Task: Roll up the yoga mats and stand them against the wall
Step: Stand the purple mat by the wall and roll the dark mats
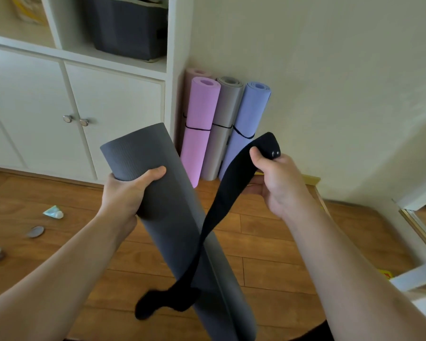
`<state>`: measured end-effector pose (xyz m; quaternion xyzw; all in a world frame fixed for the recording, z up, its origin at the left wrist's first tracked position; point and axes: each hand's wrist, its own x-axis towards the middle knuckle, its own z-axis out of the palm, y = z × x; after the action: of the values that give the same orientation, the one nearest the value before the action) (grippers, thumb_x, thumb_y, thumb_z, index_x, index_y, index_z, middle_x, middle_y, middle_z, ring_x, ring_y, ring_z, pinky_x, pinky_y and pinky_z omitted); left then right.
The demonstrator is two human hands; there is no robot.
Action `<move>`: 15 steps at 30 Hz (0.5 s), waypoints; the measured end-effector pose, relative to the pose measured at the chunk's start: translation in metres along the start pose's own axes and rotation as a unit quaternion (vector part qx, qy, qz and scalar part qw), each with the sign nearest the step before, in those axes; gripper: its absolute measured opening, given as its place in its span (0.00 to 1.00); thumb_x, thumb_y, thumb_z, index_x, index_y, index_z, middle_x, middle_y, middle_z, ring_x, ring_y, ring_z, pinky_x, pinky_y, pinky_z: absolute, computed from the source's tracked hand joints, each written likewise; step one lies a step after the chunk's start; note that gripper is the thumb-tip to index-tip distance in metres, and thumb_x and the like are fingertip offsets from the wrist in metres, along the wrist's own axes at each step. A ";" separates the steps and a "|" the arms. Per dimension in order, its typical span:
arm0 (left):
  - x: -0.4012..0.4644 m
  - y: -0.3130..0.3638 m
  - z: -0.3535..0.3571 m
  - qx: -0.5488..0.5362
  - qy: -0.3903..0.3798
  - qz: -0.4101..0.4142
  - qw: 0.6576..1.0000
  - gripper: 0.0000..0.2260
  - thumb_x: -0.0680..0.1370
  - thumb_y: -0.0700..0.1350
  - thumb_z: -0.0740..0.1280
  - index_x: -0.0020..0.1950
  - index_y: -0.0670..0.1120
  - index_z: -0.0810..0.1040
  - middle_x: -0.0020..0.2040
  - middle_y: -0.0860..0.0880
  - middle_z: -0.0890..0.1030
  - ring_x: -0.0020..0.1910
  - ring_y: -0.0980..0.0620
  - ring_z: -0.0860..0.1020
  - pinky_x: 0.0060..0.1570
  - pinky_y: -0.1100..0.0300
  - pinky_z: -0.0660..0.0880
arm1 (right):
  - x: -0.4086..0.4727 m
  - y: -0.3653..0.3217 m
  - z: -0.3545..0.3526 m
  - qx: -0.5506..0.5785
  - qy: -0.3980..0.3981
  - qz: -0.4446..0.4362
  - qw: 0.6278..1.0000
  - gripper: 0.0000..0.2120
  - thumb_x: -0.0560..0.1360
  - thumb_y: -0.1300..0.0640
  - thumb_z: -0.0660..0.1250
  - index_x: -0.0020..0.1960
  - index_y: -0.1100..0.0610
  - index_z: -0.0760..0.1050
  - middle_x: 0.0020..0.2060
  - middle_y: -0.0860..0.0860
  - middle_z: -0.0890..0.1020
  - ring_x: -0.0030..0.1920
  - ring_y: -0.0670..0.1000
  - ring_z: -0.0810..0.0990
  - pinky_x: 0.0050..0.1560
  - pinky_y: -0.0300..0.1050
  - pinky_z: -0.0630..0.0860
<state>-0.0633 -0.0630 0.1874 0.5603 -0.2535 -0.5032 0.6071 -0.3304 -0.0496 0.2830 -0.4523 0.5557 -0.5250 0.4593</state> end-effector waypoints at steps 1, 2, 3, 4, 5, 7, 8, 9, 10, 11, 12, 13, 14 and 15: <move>0.001 -0.001 0.000 0.002 -0.003 -0.001 1.000 0.48 0.52 0.57 0.89 0.68 0.50 0.75 0.60 0.50 0.83 0.58 0.47 0.83 0.58 0.46 0.83 | 0.000 0.000 -0.001 0.002 0.001 0.000 1.000 0.10 0.81 0.50 0.73 0.55 0.56 0.85 0.52 0.57 0.88 0.56 0.66 0.86 0.60 0.72 0.80; 0.001 -0.001 0.000 0.005 -0.005 0.000 1.000 0.49 0.51 0.57 0.89 0.68 0.50 0.74 0.60 0.50 0.83 0.59 0.46 0.83 0.59 0.45 0.82 | -0.001 -0.001 -0.002 0.000 -0.004 -0.004 1.000 0.09 0.82 0.52 0.73 0.55 0.58 0.85 0.52 0.58 0.88 0.56 0.66 0.86 0.59 0.71 0.81; 0.002 -0.002 0.000 0.008 -0.005 -0.001 1.000 0.50 0.51 0.57 0.89 0.69 0.50 0.74 0.61 0.50 0.82 0.59 0.46 0.82 0.59 0.45 0.82 | -0.002 -0.002 -0.002 -0.004 -0.009 -0.012 1.000 0.09 0.82 0.53 0.72 0.55 0.58 0.85 0.52 0.59 0.88 0.56 0.66 0.86 0.58 0.71 0.82; 0.002 -0.002 0.000 0.011 -0.006 0.001 1.000 0.51 0.50 0.58 0.89 0.69 0.50 0.74 0.61 0.50 0.82 0.59 0.46 0.82 0.60 0.45 0.82 | -0.003 -0.003 -0.003 -0.007 -0.013 -0.019 1.000 0.08 0.82 0.54 0.72 0.54 0.59 0.85 0.51 0.60 0.88 0.55 0.66 0.86 0.56 0.69 0.83; 0.003 -0.002 0.001 0.015 -0.007 0.004 1.000 0.52 0.49 0.58 0.89 0.69 0.50 0.73 0.61 0.50 0.82 0.59 0.46 0.82 0.60 0.44 0.82 | -0.004 -0.003 -0.003 -0.007 -0.016 -0.022 1.000 0.07 0.82 0.56 0.72 0.53 0.60 0.85 0.50 0.61 0.88 0.54 0.67 0.86 0.52 0.66 0.84; 0.003 -0.002 0.002 0.023 -0.008 0.010 1.000 0.53 0.48 0.59 0.89 0.69 0.51 0.73 0.61 0.51 0.82 0.60 0.47 0.81 0.60 0.44 0.81 | -0.007 -0.005 -0.004 -0.003 -0.030 -0.023 0.999 0.06 0.83 0.60 0.70 0.54 0.61 0.84 0.48 0.61 0.88 0.50 0.67 0.87 0.38 0.55 0.85; 0.003 -0.002 0.002 0.027 -0.009 0.014 0.999 0.53 0.48 0.59 0.89 0.69 0.51 0.73 0.61 0.51 0.81 0.60 0.47 0.81 0.60 0.44 0.81 | -0.009 -0.007 -0.005 -0.001 -0.040 -0.025 0.999 0.06 0.84 0.61 0.68 0.55 0.61 0.84 0.47 0.61 0.87 0.48 0.66 0.88 0.35 0.52 0.83; 0.003 -0.002 0.002 0.029 -0.009 0.018 0.999 0.53 0.48 0.59 0.89 0.69 0.51 0.73 0.61 0.51 0.81 0.60 0.47 0.81 0.60 0.44 0.81 | -0.012 -0.010 -0.006 0.005 -0.050 -0.029 0.998 0.07 0.84 0.63 0.67 0.56 0.61 0.84 0.46 0.60 0.87 0.47 0.65 0.88 0.33 0.50 0.83; 0.002 -0.002 0.002 0.030 -0.009 0.021 0.999 0.52 0.49 0.59 0.89 0.69 0.51 0.72 0.61 0.51 0.81 0.59 0.47 0.81 0.60 0.44 0.81 | -0.015 -0.013 -0.006 0.017 -0.061 -0.032 0.998 0.09 0.84 0.64 0.66 0.57 0.60 0.84 0.45 0.59 0.87 0.44 0.63 0.87 0.33 0.50 0.82; 0.002 -0.003 0.002 0.029 -0.009 0.023 0.999 0.52 0.50 0.58 0.89 0.70 0.51 0.72 0.61 0.50 0.81 0.59 0.47 0.81 0.60 0.44 0.81 | -0.017 -0.015 -0.007 0.034 -0.070 -0.034 0.996 0.10 0.84 0.65 0.65 0.58 0.59 0.84 0.44 0.59 0.86 0.42 0.62 0.87 0.33 0.49 0.82; 0.002 -0.002 0.001 0.027 -0.007 0.023 0.999 0.51 0.51 0.57 0.89 0.70 0.50 0.72 0.61 0.50 0.81 0.59 0.47 0.81 0.60 0.44 0.81 | -0.020 -0.018 -0.006 0.053 -0.077 -0.031 0.995 0.10 0.83 0.66 0.64 0.57 0.60 0.84 0.43 0.59 0.85 0.40 0.60 0.86 0.33 0.49 0.82; 0.002 -0.003 0.000 0.026 -0.006 0.022 0.999 0.50 0.53 0.56 0.89 0.70 0.50 0.72 0.61 0.50 0.80 0.59 0.47 0.81 0.61 0.44 0.81 | -0.020 -0.019 -0.005 0.073 -0.081 -0.025 0.994 0.10 0.83 0.67 0.64 0.55 0.60 0.84 0.41 0.58 0.85 0.37 0.58 0.84 0.32 0.48 0.82; 0.002 -0.003 0.000 0.027 -0.005 0.022 0.999 0.49 0.53 0.56 0.89 0.70 0.50 0.71 0.61 0.50 0.80 0.59 0.47 0.80 0.61 0.44 0.81 | -0.022 -0.022 -0.004 0.093 -0.084 -0.019 0.992 0.09 0.82 0.68 0.64 0.52 0.61 0.82 0.39 0.56 0.84 0.35 0.56 0.83 0.32 0.48 0.82; 0.002 -0.003 0.000 0.028 -0.007 0.021 0.999 0.50 0.53 0.56 0.89 0.70 0.50 0.71 0.61 0.50 0.80 0.60 0.47 0.80 0.62 0.43 0.81 | -0.023 -0.022 -0.004 0.117 -0.087 -0.012 0.989 0.09 0.81 0.69 0.64 0.49 0.61 0.81 0.38 0.56 0.83 0.33 0.55 0.82 0.33 0.48 0.83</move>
<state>-0.0633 -0.0639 0.1840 0.5681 -0.2836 -0.4869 0.5998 -0.3302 -0.0268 0.3062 -0.4459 0.4429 -0.5510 0.5490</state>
